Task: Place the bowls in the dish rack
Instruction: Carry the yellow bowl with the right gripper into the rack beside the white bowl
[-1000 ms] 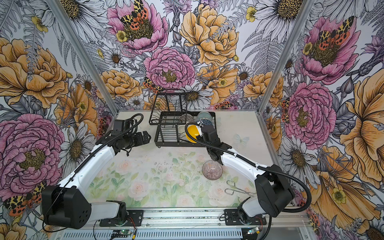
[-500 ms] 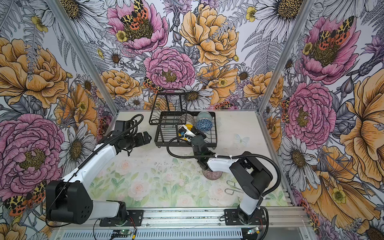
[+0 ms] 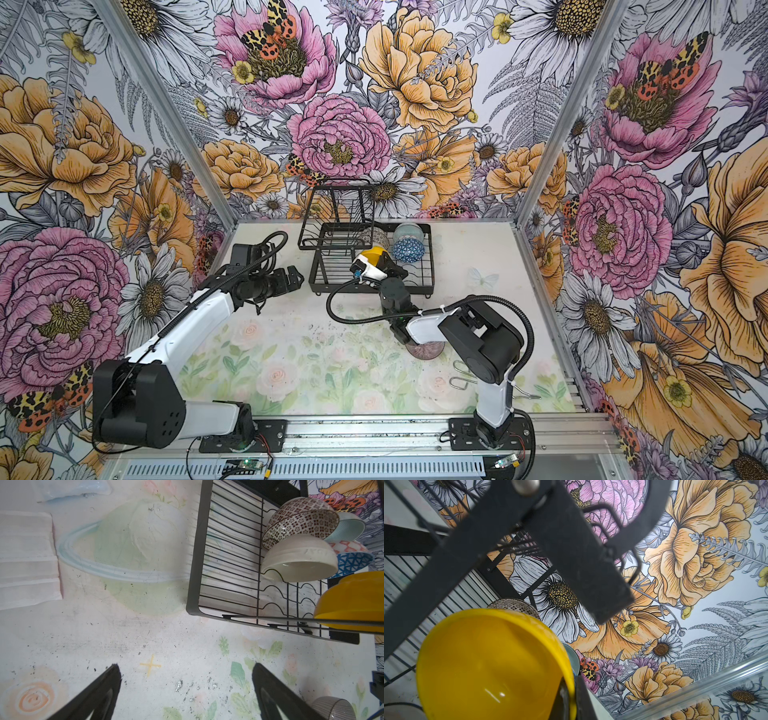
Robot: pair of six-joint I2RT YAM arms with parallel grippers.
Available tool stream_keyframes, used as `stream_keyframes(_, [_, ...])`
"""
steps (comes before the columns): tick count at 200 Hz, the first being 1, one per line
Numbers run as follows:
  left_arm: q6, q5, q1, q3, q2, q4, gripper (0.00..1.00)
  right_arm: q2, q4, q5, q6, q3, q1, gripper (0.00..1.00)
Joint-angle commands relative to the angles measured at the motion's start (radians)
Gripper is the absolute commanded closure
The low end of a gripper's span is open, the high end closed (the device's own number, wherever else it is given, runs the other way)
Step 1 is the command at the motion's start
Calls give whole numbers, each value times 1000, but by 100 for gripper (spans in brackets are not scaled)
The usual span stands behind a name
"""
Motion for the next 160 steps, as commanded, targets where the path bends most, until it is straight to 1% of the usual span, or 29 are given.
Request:
stream_keyframes(1, [-10, 23, 6, -14, -23, 33, 1, 15, 64, -33, -18, -3, 4, 100])
stream_keyframes(51, [-10, 27, 4, -24, -29, 40, 1, 32, 18, -98, -25, -4, -3, 100])
stream_keyframes(102, [-12, 28, 5, -36, -37, 47, 1, 54, 10, -123, -33, 4, -18, 100])
stream_keyframes(160, [-11, 32, 5, -40, -38, 51, 1, 119, 32, -137, -71, 35, -37, 100])
